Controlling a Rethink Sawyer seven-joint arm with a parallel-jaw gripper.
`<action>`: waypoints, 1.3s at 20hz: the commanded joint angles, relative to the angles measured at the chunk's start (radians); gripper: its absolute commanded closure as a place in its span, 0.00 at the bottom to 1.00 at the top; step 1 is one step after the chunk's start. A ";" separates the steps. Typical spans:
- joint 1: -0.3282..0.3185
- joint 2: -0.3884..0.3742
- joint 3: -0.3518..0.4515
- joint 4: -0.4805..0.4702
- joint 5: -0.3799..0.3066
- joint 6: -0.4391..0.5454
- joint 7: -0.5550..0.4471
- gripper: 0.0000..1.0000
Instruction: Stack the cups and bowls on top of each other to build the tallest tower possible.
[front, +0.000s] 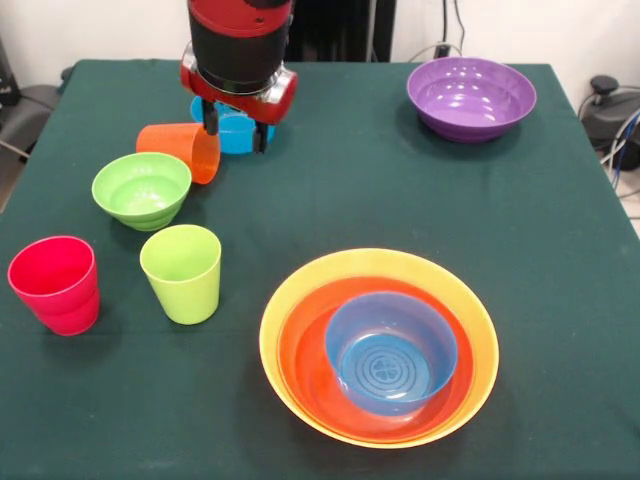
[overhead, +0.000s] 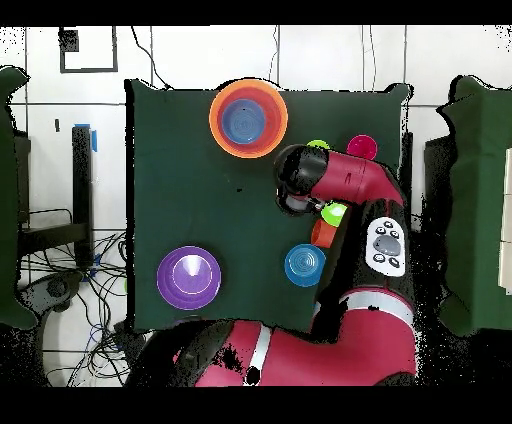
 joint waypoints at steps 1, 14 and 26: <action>-0.129 -0.124 0.168 0.205 -0.045 -0.215 -0.188 0.00; -0.206 -0.284 0.168 0.529 -0.095 -0.320 -0.093 0.00; -0.230 -0.232 0.187 0.637 -0.120 -0.487 -0.012 0.00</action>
